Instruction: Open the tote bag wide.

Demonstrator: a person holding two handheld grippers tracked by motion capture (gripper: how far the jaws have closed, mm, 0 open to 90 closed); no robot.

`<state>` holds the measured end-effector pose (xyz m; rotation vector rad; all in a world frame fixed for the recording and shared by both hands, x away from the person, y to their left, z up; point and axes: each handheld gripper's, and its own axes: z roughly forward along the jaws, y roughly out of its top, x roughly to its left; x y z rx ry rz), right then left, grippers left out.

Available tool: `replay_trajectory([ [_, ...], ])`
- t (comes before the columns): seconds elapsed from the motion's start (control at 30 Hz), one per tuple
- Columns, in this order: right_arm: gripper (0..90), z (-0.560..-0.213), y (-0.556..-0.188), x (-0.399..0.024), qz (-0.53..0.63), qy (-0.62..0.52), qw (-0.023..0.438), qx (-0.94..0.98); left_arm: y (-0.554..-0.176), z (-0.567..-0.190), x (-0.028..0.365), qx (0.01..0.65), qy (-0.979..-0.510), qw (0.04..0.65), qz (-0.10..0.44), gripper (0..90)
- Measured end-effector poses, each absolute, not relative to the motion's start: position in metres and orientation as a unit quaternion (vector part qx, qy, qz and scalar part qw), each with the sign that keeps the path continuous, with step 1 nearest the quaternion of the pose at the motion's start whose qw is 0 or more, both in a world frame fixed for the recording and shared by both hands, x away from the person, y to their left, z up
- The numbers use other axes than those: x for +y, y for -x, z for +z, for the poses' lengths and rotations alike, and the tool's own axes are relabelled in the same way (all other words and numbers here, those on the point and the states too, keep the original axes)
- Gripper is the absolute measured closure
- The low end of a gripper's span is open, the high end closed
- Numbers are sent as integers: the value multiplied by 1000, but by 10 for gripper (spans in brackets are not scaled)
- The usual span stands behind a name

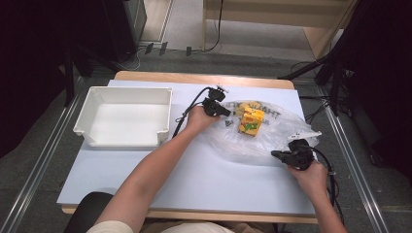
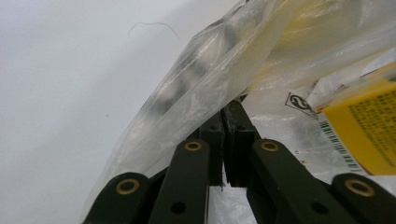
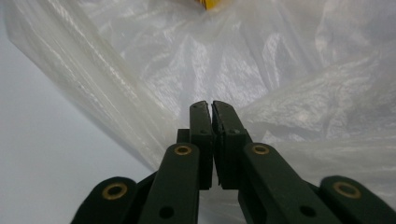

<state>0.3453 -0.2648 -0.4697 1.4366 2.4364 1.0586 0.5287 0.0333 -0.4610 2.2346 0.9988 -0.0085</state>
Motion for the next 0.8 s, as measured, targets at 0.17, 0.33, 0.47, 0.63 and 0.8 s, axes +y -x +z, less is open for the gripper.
replay_trajectory([
  [0.17, 804, -458, -341, -267, 377, -475, 79, 791, -524, -451, 34, 378, -858, 348, -21, 812],
  [0.33, 714, -448, -338, -266, 395, -471, 95, 783, -519, -440, 34, 368, -861, 352, -19, 717],
  [0.47, 594, -439, -331, -262, 414, -460, 101, 779, -511, -427, 33, 347, -864, 364, -4, 600],
  [0.63, 521, -434, -325, -258, 428, -455, 99, 774, -505, -415, 36, 334, -865, 373, -11, 523],
  [0.8, 480, -431, -321, -257, 429, -449, 106, 777, -499, -406, 39, 324, -865, 382, -7, 489],
])
